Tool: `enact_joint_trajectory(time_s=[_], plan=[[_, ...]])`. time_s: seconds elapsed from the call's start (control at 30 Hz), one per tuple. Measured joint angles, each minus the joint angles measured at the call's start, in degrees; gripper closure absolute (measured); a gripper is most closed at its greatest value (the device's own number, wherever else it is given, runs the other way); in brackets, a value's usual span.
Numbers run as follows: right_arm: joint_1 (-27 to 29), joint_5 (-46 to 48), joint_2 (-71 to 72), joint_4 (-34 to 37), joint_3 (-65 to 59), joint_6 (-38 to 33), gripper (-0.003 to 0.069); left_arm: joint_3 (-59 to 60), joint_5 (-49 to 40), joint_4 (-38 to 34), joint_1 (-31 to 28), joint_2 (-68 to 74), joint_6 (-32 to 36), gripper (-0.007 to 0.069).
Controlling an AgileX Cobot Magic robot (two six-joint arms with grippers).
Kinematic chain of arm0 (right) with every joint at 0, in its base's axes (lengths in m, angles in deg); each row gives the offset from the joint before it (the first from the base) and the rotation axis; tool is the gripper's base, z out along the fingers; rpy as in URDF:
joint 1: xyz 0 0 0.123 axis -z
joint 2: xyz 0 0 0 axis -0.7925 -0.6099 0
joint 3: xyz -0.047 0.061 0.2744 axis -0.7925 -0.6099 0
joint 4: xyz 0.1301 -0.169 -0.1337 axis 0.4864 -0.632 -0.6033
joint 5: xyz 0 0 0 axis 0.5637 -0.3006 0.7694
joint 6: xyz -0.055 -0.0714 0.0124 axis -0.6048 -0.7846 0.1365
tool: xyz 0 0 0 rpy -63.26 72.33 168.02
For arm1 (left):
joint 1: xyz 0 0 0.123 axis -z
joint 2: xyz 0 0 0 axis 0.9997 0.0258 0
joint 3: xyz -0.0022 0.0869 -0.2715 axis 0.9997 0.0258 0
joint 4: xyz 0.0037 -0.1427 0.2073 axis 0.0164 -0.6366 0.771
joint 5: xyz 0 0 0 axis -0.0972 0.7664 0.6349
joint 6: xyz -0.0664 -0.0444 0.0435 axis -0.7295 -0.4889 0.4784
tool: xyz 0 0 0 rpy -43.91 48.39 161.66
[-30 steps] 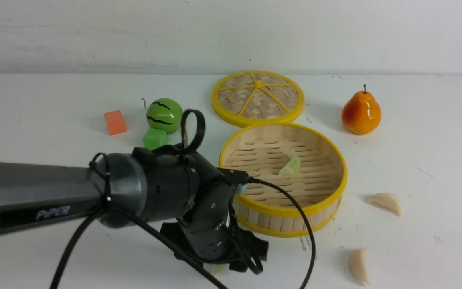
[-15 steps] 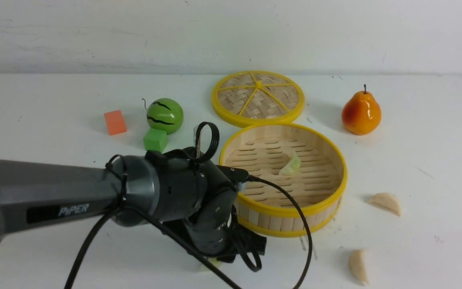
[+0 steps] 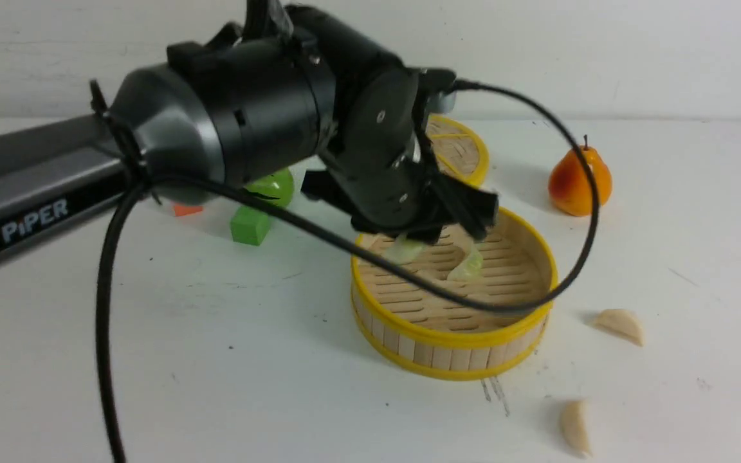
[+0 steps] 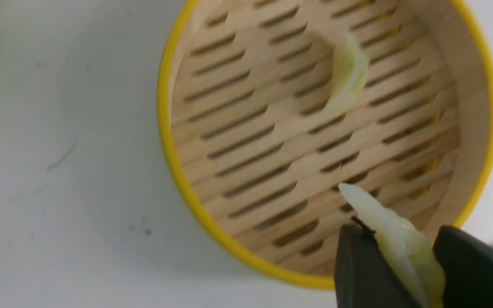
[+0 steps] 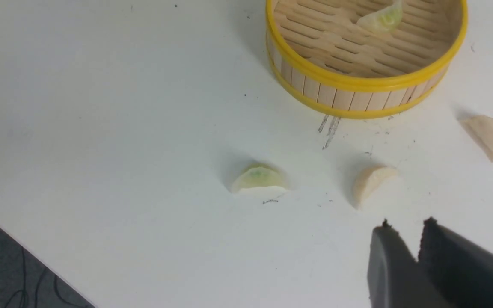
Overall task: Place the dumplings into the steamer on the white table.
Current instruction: 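Place the dumpling into the bamboo steamer basket with the left gripper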
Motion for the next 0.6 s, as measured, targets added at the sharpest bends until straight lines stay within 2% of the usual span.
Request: enact_joint_trajectory(time_s=[0.17,0.37,0.6], plan=[[0.0,0.0,0.0,0.0,0.0,-0.1,0.0545,-10.3,-1.9,-0.6,-0.5,7.6,1.6,0.0423],[0.0,0.0,0.0,0.0,0.0,-0.1,0.0541,-22.2,-4.3,-3.7,-4.3,20.7,2.0,0.0423],[0.0,0.1,0.0,0.0,0.0,-0.2,0.0531,-25.7,-3.6,-6.8,-6.8,28.2,2.1,0.0423]])
